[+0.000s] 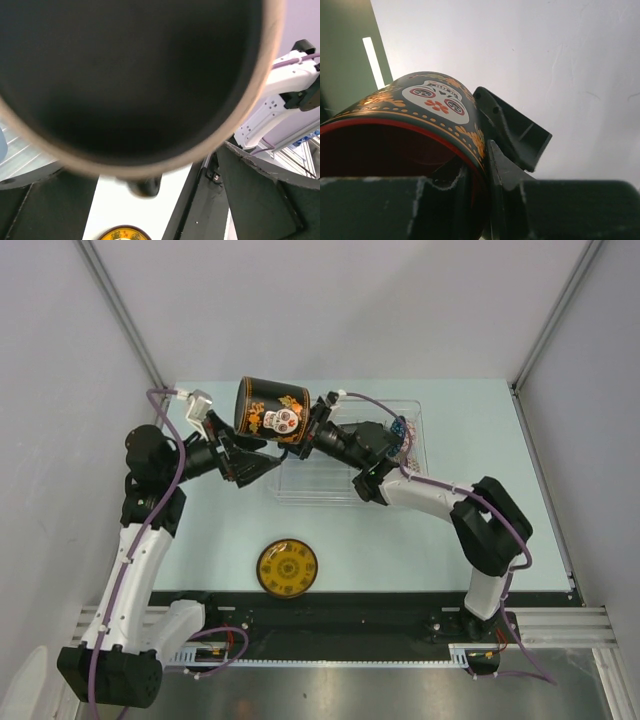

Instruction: Load the mixed dishes into the dish rack

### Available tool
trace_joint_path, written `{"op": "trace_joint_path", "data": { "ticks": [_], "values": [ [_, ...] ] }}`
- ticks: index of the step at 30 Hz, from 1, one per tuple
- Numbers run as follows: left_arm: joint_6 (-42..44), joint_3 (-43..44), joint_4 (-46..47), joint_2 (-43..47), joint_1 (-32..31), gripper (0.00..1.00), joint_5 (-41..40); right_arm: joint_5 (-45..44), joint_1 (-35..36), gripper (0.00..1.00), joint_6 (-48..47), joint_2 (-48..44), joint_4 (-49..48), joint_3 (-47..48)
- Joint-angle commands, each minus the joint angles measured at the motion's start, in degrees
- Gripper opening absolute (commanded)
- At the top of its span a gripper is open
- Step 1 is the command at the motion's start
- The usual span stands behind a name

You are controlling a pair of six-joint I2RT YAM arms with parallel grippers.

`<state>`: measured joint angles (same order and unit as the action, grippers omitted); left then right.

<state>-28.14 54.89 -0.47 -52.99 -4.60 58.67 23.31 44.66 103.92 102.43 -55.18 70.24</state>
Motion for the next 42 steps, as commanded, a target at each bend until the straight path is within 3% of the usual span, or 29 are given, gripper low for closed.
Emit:
{"op": "trace_joint_path", "data": {
  "ticks": [1,7,20,29,34,42],
  "values": [
    [-3.06,0.39,4.69,0.17,-0.58,0.99,0.39,-4.32,2.18,0.00,4.19,1.01,-16.54,2.97],
    [-5.69,-0.05,6.09,-0.27,-1.20,0.97,0.56,-6.17,3.23,0.00,5.15,3.74,-20.76,4.46],
    [-2.62,-3.30,2.22,1.14,-3.31,0.96,0.56,-3.89,3.32,0.00,4.89,5.23,-18.74,9.30],
    [-2.97,1.97,1.88,-1.15,-3.05,0.87,-0.58,-2.92,4.64,0.00,5.07,6.99,-19.35,9.74],
    [-3.24,3.64,1.88,-1.59,-2.43,0.71,-0.23,-2.22,4.82,0.00,4.71,6.99,-19.44,9.66],
    [-4.11,3.29,2.40,-1.06,-1.73,0.32,-0.49,-2.04,4.91,0.00,4.71,7.43,-19.88,9.74]
  ]
}}
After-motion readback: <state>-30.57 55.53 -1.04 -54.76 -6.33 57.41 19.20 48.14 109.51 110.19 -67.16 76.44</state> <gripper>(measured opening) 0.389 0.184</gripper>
